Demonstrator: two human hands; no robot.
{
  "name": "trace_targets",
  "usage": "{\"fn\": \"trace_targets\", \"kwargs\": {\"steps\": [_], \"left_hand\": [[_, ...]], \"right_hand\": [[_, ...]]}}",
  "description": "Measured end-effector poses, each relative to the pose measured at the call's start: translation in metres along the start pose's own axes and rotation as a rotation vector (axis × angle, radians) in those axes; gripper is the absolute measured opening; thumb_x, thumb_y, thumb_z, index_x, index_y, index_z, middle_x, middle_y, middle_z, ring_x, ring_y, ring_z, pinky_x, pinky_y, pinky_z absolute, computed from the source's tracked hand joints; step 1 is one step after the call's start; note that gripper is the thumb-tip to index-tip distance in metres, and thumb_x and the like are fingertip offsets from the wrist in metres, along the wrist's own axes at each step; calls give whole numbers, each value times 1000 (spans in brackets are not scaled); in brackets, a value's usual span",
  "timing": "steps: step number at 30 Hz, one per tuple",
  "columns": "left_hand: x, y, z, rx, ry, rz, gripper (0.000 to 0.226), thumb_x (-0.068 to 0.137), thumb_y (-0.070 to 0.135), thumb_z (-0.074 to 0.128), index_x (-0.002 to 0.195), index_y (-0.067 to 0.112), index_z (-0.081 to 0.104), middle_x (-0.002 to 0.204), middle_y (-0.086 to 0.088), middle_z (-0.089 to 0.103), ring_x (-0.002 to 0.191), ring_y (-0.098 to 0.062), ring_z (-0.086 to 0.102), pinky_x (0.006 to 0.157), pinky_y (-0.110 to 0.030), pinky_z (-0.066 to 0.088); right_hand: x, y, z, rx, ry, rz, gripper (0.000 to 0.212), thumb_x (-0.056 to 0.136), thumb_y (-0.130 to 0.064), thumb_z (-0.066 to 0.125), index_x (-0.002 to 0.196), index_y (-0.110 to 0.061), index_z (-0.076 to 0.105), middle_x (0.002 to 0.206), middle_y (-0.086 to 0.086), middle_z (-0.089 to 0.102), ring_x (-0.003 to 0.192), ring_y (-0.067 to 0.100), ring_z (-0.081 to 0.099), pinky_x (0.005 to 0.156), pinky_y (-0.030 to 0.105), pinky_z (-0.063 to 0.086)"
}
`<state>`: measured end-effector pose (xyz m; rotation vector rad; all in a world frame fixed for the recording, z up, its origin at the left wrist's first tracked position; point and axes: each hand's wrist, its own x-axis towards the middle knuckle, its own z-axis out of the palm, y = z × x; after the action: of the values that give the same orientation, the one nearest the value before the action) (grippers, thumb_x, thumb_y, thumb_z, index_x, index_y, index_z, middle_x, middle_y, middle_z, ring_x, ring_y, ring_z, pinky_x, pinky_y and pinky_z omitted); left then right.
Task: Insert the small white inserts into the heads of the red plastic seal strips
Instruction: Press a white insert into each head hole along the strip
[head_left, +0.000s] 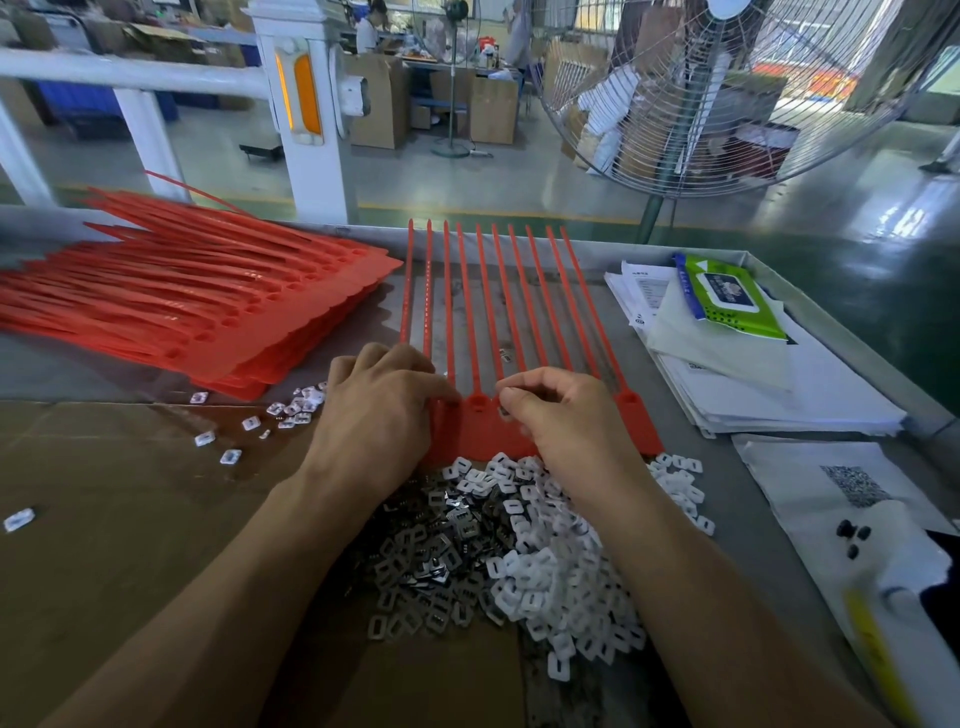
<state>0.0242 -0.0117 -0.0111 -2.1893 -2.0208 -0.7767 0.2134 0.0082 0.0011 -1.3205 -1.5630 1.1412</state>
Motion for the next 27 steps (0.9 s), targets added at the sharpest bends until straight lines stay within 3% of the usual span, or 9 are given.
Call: {"fn": "trace_targets", "kwargs": {"steps": [4, 8, 11, 13, 17, 22, 27], "left_hand": [[-2, 1, -1, -84, 61, -52, 30, 96, 20, 56, 114, 36, 73, 120, 13, 63, 118, -14, 46, 100, -34, 28], [-3, 9, -2, -239, 118, -42, 16, 95, 24, 65, 107, 31, 73, 105, 14, 65, 105, -12, 56, 98, -44, 42], [-5, 16, -2, -322, 113, 36, 7, 91, 32, 71, 97, 33, 71, 94, 16, 65, 95, -7, 57, 94, -42, 42], [-5, 19, -2, -338, 94, 100, 10, 87, 36, 74, 96, 33, 69, 91, 16, 64, 93, -5, 57, 91, -40, 41], [-5, 21, -2, -324, 79, 172, 17, 83, 36, 78, 95, 31, 67, 92, 16, 63, 91, -3, 55, 90, -36, 38], [-5, 19, -1, -280, 127, 222, 9, 88, 30, 73, 95, 29, 68, 90, 17, 62, 89, -4, 56, 86, -38, 42], [-5, 22, -1, -324, 145, 180, 6, 90, 27, 70, 88, 26, 64, 83, 15, 62, 82, -4, 57, 80, -33, 44]], "right_hand": [[1, 2, -1, -6, -5, -18, 9, 99, -29, 67, 95, -32, 75, 80, -19, 74, 66, 8, 58, 53, 13, 47], [2, 4, 0, 15, 17, -25, 7, 98, -30, 68, 96, -32, 75, 81, -21, 75, 69, 12, 60, 57, 17, 50], [2, 3, 0, 24, 45, -37, 6, 97, -30, 70, 95, -32, 75, 84, -17, 76, 74, 2, 68, 63, 16, 52], [3, 3, 0, 32, 67, -44, 5, 96, -31, 71, 95, -33, 76, 89, -13, 76, 82, 1, 69, 71, 18, 51], [3, 3, 1, 53, 59, -42, 5, 95, -30, 73, 94, -33, 76, 88, -10, 75, 79, 4, 70, 67, 16, 53], [4, 2, 3, 64, 41, -50, 5, 95, -30, 73, 92, -32, 77, 90, -11, 76, 88, 6, 70, 83, 26, 57], [1, 2, 3, 103, 4, -82, 8, 96, -38, 70, 95, -33, 76, 84, -18, 75, 74, -3, 68, 74, 20, 52]]}}
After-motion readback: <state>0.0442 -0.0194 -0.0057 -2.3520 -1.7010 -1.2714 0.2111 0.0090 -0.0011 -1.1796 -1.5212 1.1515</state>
